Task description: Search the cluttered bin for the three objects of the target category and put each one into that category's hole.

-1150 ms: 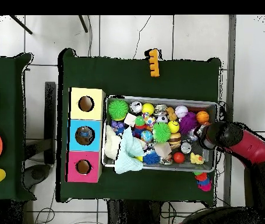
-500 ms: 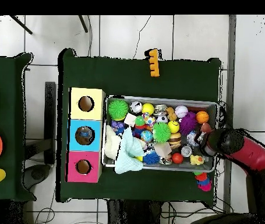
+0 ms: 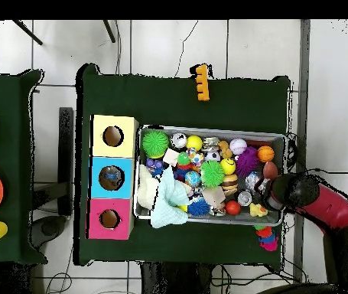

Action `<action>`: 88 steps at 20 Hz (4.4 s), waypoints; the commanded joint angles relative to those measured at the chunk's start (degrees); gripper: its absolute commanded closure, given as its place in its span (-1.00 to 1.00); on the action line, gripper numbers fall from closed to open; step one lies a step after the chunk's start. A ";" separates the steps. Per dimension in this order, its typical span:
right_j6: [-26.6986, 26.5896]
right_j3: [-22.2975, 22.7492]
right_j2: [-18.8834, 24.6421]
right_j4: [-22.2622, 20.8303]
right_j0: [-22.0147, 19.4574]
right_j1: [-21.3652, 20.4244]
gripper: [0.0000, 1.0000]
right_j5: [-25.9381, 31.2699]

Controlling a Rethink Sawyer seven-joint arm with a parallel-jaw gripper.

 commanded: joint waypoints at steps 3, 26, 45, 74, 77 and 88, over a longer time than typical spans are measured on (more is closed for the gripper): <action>-3.64 2.87 1.09 -3.68 -0.96 -1.00 1.00 -0.38; -11.21 -8.33 8.52 -11.06 -8.50 14.92 -1.00 -12.03; -10.77 0.09 9.71 -7.81 -10.03 -1.21 -1.00 1.64; 2.94 2.20 9.20 -5.29 -2.62 -0.86 -1.00 -1.44; 3.97 1.54 8.67 -5.12 -1.52 0.24 -1.00 -2.43; 5.25 1.61 7.66 -3.22 -0.22 0.98 -1.00 -3.67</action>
